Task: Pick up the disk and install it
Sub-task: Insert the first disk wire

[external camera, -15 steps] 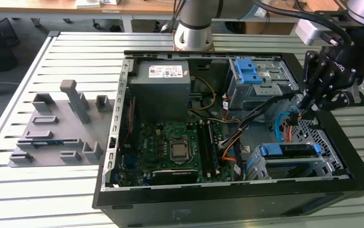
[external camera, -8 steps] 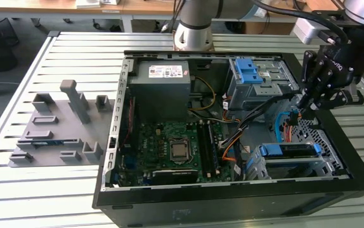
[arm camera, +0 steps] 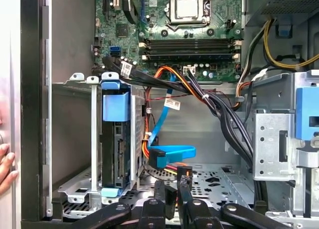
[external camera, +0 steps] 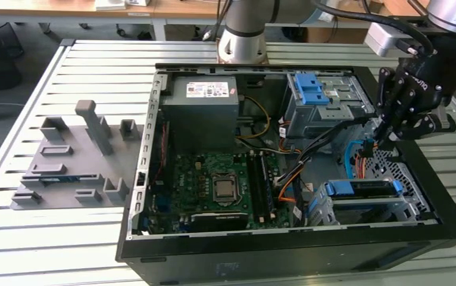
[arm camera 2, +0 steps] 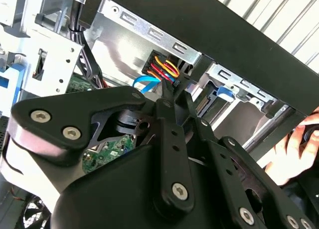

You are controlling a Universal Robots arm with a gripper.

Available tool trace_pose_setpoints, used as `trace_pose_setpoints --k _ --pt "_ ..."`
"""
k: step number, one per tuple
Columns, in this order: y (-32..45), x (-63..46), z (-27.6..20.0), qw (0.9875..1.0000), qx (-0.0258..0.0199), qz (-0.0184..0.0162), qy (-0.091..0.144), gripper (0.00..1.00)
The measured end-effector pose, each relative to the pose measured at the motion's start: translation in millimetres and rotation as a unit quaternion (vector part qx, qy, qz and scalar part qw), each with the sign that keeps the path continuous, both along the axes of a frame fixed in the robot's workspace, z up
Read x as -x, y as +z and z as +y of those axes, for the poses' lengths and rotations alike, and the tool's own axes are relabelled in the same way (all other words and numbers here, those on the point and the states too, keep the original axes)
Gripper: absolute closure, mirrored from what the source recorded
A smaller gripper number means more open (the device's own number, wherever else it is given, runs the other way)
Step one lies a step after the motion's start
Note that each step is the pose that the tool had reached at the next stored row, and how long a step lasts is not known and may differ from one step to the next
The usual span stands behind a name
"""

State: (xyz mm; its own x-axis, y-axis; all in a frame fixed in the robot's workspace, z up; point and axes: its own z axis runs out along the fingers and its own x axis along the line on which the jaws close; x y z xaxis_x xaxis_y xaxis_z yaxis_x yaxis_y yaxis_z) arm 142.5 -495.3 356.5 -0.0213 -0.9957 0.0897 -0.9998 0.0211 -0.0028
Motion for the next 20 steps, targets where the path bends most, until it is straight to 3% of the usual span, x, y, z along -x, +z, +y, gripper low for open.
trace_pose_setpoints --k 4,13,20 --pt "-0.8 0.0 0.9 1.0000 0.0085 0.0000 0.000 0.75" --pt "-0.9 0.0 1.0 1.0000 0.0095 0.0000 0.000 0.75" --pt "-0.9 0.0 1.0 0.9999 0.0145 0.0000 0.000 0.75"
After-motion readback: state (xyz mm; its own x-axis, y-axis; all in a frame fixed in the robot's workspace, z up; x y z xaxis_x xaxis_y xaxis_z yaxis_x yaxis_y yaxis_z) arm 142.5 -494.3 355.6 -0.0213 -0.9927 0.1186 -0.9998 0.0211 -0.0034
